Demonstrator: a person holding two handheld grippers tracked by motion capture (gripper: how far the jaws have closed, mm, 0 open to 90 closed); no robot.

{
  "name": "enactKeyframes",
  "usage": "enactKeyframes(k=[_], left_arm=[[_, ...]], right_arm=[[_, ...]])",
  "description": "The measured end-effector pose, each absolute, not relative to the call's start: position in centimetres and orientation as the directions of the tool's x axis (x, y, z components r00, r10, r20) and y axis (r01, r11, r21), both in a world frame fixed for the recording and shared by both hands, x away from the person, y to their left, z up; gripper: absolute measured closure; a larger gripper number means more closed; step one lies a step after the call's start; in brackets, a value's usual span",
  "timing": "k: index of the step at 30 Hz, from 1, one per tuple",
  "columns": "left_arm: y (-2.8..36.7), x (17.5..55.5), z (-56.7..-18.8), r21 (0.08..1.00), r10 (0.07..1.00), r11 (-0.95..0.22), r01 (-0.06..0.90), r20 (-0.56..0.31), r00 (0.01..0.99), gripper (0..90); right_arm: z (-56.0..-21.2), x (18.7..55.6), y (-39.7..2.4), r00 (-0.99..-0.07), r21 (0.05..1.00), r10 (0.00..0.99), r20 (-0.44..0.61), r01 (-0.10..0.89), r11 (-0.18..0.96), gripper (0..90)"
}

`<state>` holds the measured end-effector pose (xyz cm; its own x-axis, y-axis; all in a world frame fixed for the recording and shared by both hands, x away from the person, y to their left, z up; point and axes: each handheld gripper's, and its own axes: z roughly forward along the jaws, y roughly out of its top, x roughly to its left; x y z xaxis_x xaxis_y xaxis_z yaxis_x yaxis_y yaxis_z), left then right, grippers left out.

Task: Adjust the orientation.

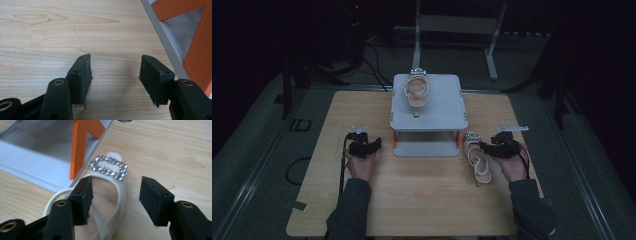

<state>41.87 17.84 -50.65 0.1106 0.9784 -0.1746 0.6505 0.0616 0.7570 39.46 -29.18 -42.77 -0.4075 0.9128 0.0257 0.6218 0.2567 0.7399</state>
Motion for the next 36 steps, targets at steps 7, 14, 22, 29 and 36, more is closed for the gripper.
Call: enactKeyframes(k=[7,14,22,29,36], left_arm=[[17.9,41.9,-50.6,0.756,0.976,0.068,0.651,-0.184,0.112,43.0],[18.0,41.9,-50.7,0.756,0.976,0.070,0.651,-0.187,0.112,43.0],[18.0,41.9,-50.7,0.756,0.976,0.070,0.651,-0.187,0.113,42.9],[18.0,41.9,-50.7,0.756,0.975,0.073,0.650,-0.192,0.113,43.0],[18.0,41.9,-50.7,0.756,0.975,0.073,0.650,-0.191,0.113,42.9]], right_arm=[[-43.4,37.8,-28.3,-0.362,0.714,0.932,0.015,0.656,0.243,48.4],[-43.9,38.0,-27.9,-0.327,0.669,0.944,0.046,0.712,0.214,51.1],[-44.9,39.0,-27.9,-0.235,0.560,0.967,0.103,0.817,0.139,63.9],[-44.4,39.6,-27.8,-0.154,0.482,0.984,0.090,0.871,0.093,78.4],[-44.4,40.2,-28.1,-0.122,0.429,0.983,0.137,0.902,0.052,80.3]])
